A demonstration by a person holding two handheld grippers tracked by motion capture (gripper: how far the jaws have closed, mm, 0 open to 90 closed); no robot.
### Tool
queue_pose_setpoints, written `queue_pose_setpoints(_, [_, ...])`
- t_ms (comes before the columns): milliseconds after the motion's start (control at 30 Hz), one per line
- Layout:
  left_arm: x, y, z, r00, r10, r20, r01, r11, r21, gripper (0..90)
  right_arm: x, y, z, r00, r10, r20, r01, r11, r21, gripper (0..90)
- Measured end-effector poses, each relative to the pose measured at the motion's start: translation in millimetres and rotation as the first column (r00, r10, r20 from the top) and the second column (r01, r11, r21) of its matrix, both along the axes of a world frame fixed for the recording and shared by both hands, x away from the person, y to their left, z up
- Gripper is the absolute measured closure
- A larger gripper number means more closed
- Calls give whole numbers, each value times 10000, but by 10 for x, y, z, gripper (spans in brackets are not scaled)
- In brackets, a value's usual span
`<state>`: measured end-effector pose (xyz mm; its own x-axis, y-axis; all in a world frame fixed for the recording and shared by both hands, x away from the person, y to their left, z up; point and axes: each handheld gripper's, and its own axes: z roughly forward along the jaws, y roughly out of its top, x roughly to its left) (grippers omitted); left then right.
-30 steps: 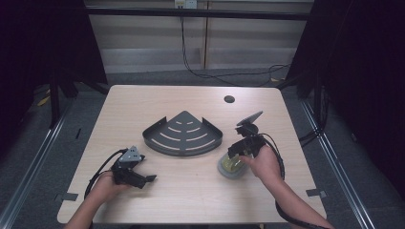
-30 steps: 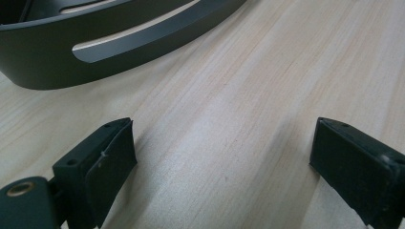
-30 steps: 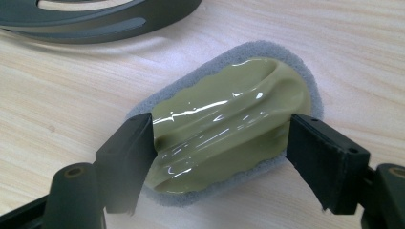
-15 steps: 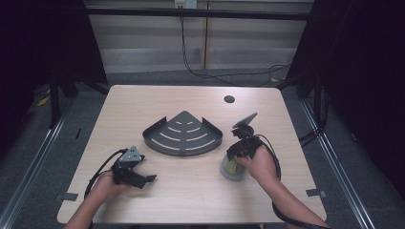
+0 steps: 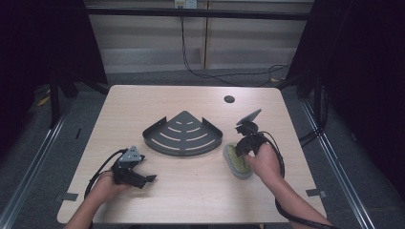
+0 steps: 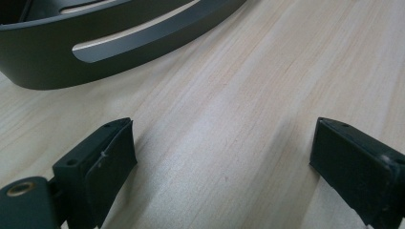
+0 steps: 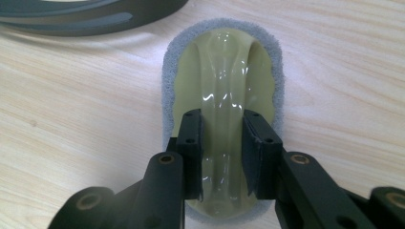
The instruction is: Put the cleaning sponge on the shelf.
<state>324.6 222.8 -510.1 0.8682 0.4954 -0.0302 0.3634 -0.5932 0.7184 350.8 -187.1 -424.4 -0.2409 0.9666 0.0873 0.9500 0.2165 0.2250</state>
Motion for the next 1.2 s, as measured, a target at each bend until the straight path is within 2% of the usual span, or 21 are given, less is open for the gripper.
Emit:
queue_pose_setpoints(100, [-1,1,1,10000,6,-23,-5,10000,12,78,-2,-9,26,9999,86,126,-83,9997,-228,723])
queue_pose_setpoints(267, [-1,1,1,10000,5,-21,-5,10000,13,78,-9,-39,121,9995,104,314,-96,9996,-250,725])
queue_pose_setpoints(400, [-1,-2,-2,10000,32,6,-32,10000,-41,78,-11,-43,281,9982,348,482,-328,9986,-414,725])
queue_pose_setpoints(500, [-2,-2,-1,10000,36,1,-36,10000,-37,78,0,-34,348,9974,478,536,-462,9985,-307,725])
queue_pose_setpoints(633, [0,-1,-1,10000,27,17,-27,10000,-24,78,40,35,466,9937,976,542,-959,9949,-323,725])
queue_pose_setpoints(900, [0,-1,1,10000,24,5,-24,10000,-15,78,161,141,630,9902,1339,386,-1330,9908,-232,725])
queue_pose_setpoints(967, [0,-1,1,10000,24,5,-24,10000,-16,78,199,183,715,9870,1527,502,-1517,9881,-245,724])
queue_pose_setpoints(1200, [1,2,4,10000,-8,-28,9,10000,16,78,261,277,820,9799,1894,626,-1888,9819,-164,725])
